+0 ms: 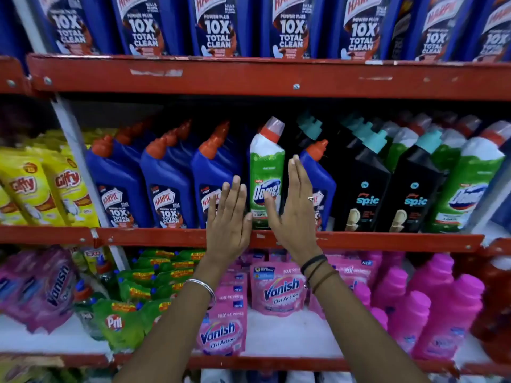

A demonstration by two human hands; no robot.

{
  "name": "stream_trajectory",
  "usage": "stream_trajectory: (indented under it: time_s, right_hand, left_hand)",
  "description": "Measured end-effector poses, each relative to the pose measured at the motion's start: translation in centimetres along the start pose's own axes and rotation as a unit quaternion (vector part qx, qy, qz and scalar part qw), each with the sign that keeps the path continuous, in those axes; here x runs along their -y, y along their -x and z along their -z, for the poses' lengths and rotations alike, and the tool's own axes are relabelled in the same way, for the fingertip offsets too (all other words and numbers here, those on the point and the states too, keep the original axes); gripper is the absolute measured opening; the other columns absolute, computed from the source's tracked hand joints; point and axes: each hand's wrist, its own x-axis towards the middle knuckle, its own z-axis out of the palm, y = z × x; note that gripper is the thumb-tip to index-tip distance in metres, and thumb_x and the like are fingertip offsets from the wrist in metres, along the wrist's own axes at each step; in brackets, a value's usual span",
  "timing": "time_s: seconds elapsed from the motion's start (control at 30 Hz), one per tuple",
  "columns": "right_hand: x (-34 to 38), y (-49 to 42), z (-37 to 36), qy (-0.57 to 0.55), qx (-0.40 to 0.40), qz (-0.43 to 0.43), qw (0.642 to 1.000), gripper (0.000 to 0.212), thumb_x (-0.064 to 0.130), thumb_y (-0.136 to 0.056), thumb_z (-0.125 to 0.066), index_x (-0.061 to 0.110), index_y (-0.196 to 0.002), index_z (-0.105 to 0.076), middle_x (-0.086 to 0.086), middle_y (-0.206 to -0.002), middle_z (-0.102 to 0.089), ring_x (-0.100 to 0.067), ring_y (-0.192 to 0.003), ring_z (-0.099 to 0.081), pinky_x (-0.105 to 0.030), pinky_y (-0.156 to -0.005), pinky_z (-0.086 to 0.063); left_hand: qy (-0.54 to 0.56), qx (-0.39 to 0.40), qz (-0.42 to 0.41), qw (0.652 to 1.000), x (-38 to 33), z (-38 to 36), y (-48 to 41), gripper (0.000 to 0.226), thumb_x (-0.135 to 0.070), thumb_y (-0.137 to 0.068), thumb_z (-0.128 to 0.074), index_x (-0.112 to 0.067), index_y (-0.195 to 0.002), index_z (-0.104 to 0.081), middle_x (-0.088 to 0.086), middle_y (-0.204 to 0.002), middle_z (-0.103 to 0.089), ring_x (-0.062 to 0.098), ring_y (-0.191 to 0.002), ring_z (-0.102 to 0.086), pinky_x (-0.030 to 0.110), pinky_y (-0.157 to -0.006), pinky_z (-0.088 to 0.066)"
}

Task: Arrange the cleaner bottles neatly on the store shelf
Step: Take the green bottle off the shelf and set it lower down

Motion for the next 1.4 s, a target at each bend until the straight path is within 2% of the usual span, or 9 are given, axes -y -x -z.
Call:
stream_trajectory:
  time_s: [0.13,0.33,0.57,0.73,1.0,1.1,1.17,1.3,1.4]
  right_hand:
    - [0.8,-1.9,-2.7,0.018,0.029,-0.092,0.995,0.086,0.038,-0.087,-0.062,0.004,-0.147,-0.011,-0.018,-0.152,-0.025,-0.028,-0.139,-0.025,-0.037,-0.109,-0.036]
    - [0.9,-3.1,-5.1,0.082,-0.006,-0.165,0.983,0.1,0.053,-0.079,-0.066,-0.002,-0.145,-0.015,-0.024,-0.137,-0.044,-0.037,-0.12,-0.049,-0.045,-0.086,-0.051]
    - [1.4,-2.1,-4.3,-0.027,-0.099,-0.166,0.981,0.091,0.04,-0.069,-0.08,0.001,-0.138,-0.035,-0.019,-0.132,-0.051,-0.031,-0.121,-0.05,-0.026,-0.094,-0.039]
    - [2.7,-0.7,-0.8,-0.086,-0.174,-0.146,0.97,0.09,0.042,-0.067,-0.081,0.0,-0.134,-0.038,-0.017,-0.129,-0.051,-0.017,-0.12,-0.048,-0.025,-0.099,-0.045]
    - [1.7,6.7,3.8,-0.082,-0.101,-0.2,0.971,0.095,0.047,-0.062,-0.083,0.006,-0.135,-0.038,-0.01,-0.129,-0.049,0.005,-0.117,-0.041,0.0,-0.093,-0.029]
    - [0.0,10.4,3.5,-0.068,-0.06,-0.239,0.967,0.093,0.049,-0.061,-0.082,0.007,-0.133,-0.04,-0.013,-0.126,-0.051,-0.007,-0.114,-0.045,0.001,-0.092,-0.029]
    - [-1.6,12.7,2.9,-0.055,-0.025,-0.274,0.96,0.09,0.043,-0.06,-0.085,0.007,-0.131,-0.042,-0.012,-0.124,-0.052,-0.008,-0.11,-0.045,-0.005,-0.09,-0.034]
    - [-4.3,16.8,1.2,-0.047,0.03,-0.36,0.931,0.087,0.032,-0.055,-0.09,0.01,-0.124,-0.042,-0.01,-0.118,-0.052,-0.02,-0.103,-0.054,-0.039,-0.085,-0.052]
    - [-5.8,19.2,-0.1,-0.052,0.061,-0.399,0.913,0.087,0.028,-0.054,-0.09,0.015,-0.124,-0.04,-0.007,-0.119,-0.054,-0.019,-0.102,-0.057,-0.04,-0.084,-0.053]
  left_hand:
    - [-0.055,-0.001,0.048,0.997,2.4,-2.0,1.1,0.057,-0.032,-0.103,-0.021,-0.018,-0.154,0.001,-0.005,-0.161,0.007,0.014,-0.147,0.003,0.042,-0.119,0.001]
    - [-0.126,-0.026,0.001,0.992,4.2,-4.0,2.0,0.058,-0.031,-0.102,-0.023,-0.013,-0.154,-0.004,-0.001,-0.161,0.002,0.014,-0.148,0.0,0.039,-0.119,0.002]
    - [-0.128,-0.049,-0.013,0.991,4.5,-4.2,2.2,0.059,-0.03,-0.101,-0.023,-0.011,-0.154,-0.007,0.0,-0.161,-0.001,0.015,-0.148,-0.003,0.039,-0.119,0.002]
    - [-0.134,-0.031,-0.014,0.99,4.2,-3.9,2.1,0.059,-0.03,-0.1,-0.023,-0.013,-0.154,-0.005,-0.002,-0.161,0.001,0.014,-0.148,0.0,0.04,-0.118,0.002]
    - [-0.152,-0.003,-0.028,0.988,4.1,-3.7,2.3,0.061,-0.031,-0.101,-0.025,-0.015,-0.154,-0.001,-0.004,-0.16,0.009,0.012,-0.147,0.007,0.039,-0.116,0.009]
    - [-0.158,-0.003,-0.03,0.987,4.1,-3.7,2.3,0.061,-0.03,-0.1,-0.025,-0.015,-0.153,0.001,-0.004,-0.16,0.011,0.011,-0.147,0.009,0.037,-0.117,0.011]
    - [-0.152,0.001,-0.023,0.988,4.2,-3.7,2.2,0.061,-0.03,-0.1,-0.025,-0.015,-0.153,0.002,-0.005,-0.16,0.012,0.011,-0.146,0.009,0.037,-0.117,0.012]
    - [-0.142,0.007,-0.021,0.99,4.0,-3.8,2.5,0.062,-0.03,-0.1,-0.024,-0.015,-0.153,0.005,-0.006,-0.159,0.016,0.01,-0.146,0.012,0.037,-0.117,0.013]
    - [-0.14,0.004,-0.018,0.99,4.1,-3.8,2.4,0.063,-0.029,-0.099,-0.026,-0.016,-0.153,0.005,-0.007,-0.159,0.016,0.01,-0.146,0.011,0.036,-0.118,0.013]
